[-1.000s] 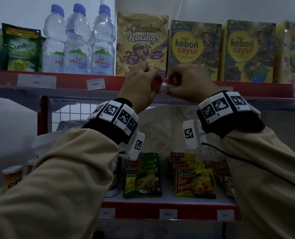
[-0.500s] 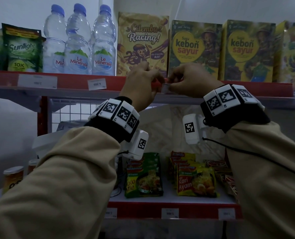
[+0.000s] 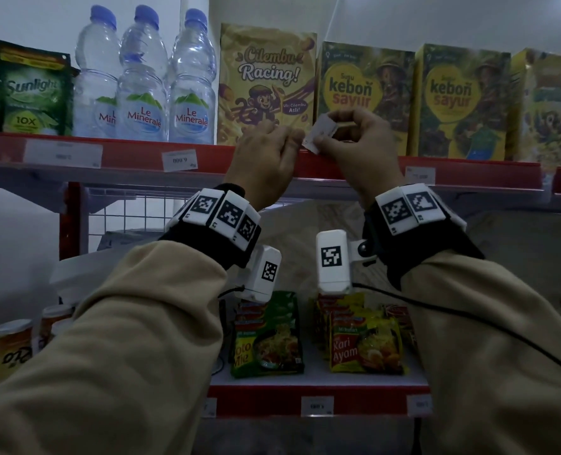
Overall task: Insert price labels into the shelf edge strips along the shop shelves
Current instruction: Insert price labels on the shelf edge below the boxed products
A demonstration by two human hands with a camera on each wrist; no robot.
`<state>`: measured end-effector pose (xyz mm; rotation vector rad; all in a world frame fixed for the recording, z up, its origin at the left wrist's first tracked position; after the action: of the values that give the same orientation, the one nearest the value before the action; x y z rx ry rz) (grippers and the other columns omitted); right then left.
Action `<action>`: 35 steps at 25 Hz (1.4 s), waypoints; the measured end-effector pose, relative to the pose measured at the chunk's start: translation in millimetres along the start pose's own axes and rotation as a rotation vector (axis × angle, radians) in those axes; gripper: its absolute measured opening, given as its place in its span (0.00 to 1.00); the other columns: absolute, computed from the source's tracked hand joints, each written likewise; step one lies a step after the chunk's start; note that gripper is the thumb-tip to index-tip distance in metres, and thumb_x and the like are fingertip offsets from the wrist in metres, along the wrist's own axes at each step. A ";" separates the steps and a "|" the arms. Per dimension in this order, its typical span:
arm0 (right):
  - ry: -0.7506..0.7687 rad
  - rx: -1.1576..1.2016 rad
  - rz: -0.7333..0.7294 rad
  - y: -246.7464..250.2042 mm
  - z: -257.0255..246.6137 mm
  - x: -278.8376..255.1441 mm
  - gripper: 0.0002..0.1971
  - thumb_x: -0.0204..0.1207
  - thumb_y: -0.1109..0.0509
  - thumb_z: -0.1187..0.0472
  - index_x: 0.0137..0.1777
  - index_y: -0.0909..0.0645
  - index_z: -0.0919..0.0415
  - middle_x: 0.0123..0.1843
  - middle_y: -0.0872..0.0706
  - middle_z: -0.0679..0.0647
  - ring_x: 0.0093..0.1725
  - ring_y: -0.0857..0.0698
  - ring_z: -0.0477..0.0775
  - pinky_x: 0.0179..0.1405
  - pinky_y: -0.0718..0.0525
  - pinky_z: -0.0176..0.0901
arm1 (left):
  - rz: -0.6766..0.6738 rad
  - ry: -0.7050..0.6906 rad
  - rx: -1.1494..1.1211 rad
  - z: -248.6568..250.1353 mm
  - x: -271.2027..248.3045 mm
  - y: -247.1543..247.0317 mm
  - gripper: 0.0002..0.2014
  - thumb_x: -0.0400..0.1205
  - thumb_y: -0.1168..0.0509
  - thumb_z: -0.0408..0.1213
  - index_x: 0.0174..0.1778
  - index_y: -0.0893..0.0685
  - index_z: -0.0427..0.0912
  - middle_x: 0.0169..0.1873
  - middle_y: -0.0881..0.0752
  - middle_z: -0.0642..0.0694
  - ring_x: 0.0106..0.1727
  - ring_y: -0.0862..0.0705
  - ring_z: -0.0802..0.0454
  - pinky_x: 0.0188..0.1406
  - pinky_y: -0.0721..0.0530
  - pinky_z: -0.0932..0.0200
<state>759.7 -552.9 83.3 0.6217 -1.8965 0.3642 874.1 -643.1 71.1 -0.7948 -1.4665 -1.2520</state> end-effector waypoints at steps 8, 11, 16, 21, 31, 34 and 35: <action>0.065 -0.063 -0.083 -6.8 5.9 -8.5 0.14 0.72 0.28 0.68 0.57 0.21 0.62 0.45 0.14 0.57 0.46 0.14 0.60 0.48 0.14 0.53 | -0.007 -0.043 -0.007 -7.6 -0.2 -1.4 0.14 0.82 0.36 0.47 0.53 0.16 0.39 0.50 0.20 0.38 0.56 0.24 0.40 0.57 0.28 0.50; 0.206 -0.432 -0.178 -0.2 2.3 -0.3 0.11 0.74 0.30 0.65 0.55 0.17 0.57 0.41 0.17 0.48 0.40 0.18 0.52 0.40 0.20 0.35 | 0.005 -0.048 0.017 -8.1 -0.5 -2.1 0.13 0.81 0.35 0.46 0.53 0.16 0.40 0.50 0.21 0.40 0.56 0.25 0.41 0.55 0.30 0.54; 0.200 -0.339 0.020 16.0 6.0 9.2 0.02 0.76 0.28 0.61 0.47 0.16 0.56 0.40 0.13 0.50 0.42 0.14 0.48 0.41 0.18 0.35 | 0.027 -0.060 0.035 -7.8 -2.4 -2.7 0.14 0.76 0.30 0.44 0.56 0.19 0.44 0.50 0.21 0.47 0.55 0.25 0.48 0.55 0.33 0.59; 0.181 -0.438 -0.137 9.5 9.7 14.0 0.05 0.76 0.28 0.59 0.50 0.16 0.56 0.45 0.13 0.52 0.48 0.14 0.53 0.50 0.17 0.46 | 0.008 -0.045 0.014 -7.4 -0.1 -1.3 0.16 0.77 0.32 0.40 0.60 0.20 0.46 0.48 0.22 0.50 0.56 0.24 0.47 0.59 0.32 0.58; 0.211 -0.514 -0.193 13.9 4.8 23.4 0.07 0.77 0.29 0.62 0.52 0.15 0.60 0.48 0.13 0.56 0.50 0.15 0.56 0.52 0.17 0.45 | -0.010 -0.026 0.029 -5.5 3.2 -2.8 0.13 0.80 0.33 0.42 0.60 0.19 0.48 0.51 0.22 0.47 0.59 0.25 0.45 0.62 0.29 0.52; 0.238 -0.519 -0.265 10.8 5.2 21.6 0.07 0.76 0.29 0.63 0.53 0.15 0.61 0.48 0.14 0.56 0.48 0.16 0.53 0.49 0.20 0.39 | -0.012 -0.030 0.039 -4.6 3.0 -3.9 0.14 0.79 0.33 0.42 0.61 0.20 0.48 0.51 0.22 0.47 0.59 0.25 0.45 0.62 0.29 0.51; 0.241 -0.509 -0.279 9.9 4.5 20.9 0.07 0.76 0.29 0.63 0.53 0.15 0.61 0.48 0.14 0.55 0.47 0.17 0.51 0.48 0.20 0.37 | -0.014 -0.027 0.045 -4.3 3.0 -3.7 0.14 0.79 0.33 0.42 0.61 0.20 0.48 0.51 0.23 0.47 0.59 0.25 0.46 0.62 0.29 0.51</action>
<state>744.2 -552.5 101.0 0.4627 -1.5578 -0.2136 871.1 -648.5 72.6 -0.7758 -1.5194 -1.2186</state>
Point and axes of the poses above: each hand's wrist, its own x-axis towards the middle knuckle, its own y-axis out of the back of the hand, z = x × y, the point moved 4 cm from there along x, towards the middle knuckle
